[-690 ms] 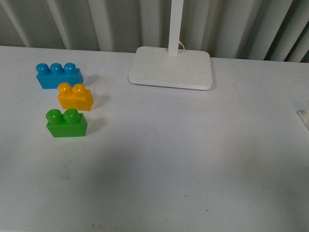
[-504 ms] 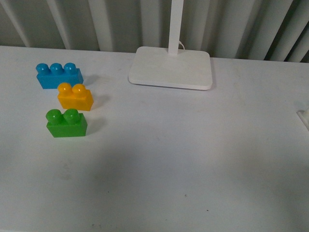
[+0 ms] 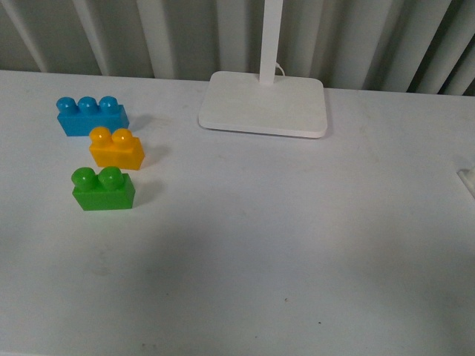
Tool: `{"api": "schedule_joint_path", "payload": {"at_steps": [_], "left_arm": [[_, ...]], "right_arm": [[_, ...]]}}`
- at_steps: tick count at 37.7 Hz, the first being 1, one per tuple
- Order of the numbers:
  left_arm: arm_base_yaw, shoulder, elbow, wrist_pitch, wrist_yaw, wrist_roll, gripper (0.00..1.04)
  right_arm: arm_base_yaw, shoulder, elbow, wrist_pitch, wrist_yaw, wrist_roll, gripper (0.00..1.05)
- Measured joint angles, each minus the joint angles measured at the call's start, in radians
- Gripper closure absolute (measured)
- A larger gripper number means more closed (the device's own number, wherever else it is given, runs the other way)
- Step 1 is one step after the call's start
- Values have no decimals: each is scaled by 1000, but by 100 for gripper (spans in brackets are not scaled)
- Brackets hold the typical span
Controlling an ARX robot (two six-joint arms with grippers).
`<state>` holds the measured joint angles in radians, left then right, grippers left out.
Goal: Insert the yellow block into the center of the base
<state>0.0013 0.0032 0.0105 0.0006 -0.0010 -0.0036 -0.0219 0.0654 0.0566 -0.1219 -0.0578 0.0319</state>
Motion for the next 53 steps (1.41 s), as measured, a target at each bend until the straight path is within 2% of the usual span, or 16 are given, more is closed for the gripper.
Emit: {"api": "schedule_joint_path", "payload": {"at_steps": [2,3,6,10,12,14,21,33,41,53], "left_arm": [[0,0,0,0,1,0,6],[0,0,0,0,3,0,6],[0,0,0,0,2,0,6],[0,0,0,0,1,0,6],[0,0,0,0,1,0,6],[0,0,0,0,1,0,6],[0,0,0,0,1,0,6],[0,0,0,0,1,0,6],[0,0,0,0,1,0,6],[0,0,0,0,1,0,6]], "right_arm": [[-50,147,77,-126,-56,8,9],[-76,214,99,-133,-80,9,9],[-168,438,149,-26,-116,-3,9],[-265,729,209,216,-148,-45,9],[-313,960,277,385,-153,-88,9],[-343,1154,353,483,-156,-117,9],[-356,1674,571,544,-134,-223,9],[-334,1874,734,455,-77,-246,9],[-334,1910,753,363,-44,-245,9],[-344,1940,755,354,-10,-238,9]]}}
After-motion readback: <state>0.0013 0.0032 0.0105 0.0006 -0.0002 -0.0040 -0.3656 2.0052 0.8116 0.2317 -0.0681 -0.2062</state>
